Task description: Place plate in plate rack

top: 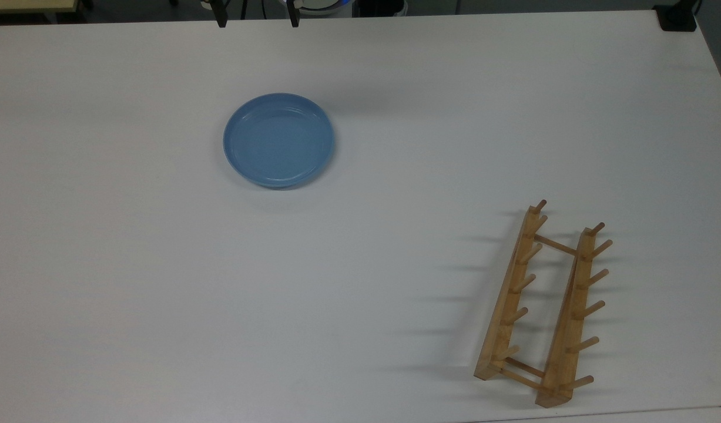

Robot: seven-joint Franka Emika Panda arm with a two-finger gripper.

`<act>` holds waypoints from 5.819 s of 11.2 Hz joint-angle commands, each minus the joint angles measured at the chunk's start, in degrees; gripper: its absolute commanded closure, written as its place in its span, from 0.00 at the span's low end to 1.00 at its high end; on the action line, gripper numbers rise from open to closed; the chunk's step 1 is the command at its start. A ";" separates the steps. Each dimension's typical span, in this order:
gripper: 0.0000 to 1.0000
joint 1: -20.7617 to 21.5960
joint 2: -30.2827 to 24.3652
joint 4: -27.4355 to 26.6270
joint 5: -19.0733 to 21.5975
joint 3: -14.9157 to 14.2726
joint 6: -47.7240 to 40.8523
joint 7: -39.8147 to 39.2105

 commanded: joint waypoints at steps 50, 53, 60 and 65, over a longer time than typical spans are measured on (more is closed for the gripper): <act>1.00 -1.06 18.55 3.32 -15.51 7.84 43.79 8.43; 1.00 3.24 21.00 5.42 -37.08 8.38 56.91 20.88; 1.00 11.94 31.11 21.67 -77.91 8.29 59.50 48.94; 1.00 16.44 42.79 33.80 -98.67 7.50 57.22 60.31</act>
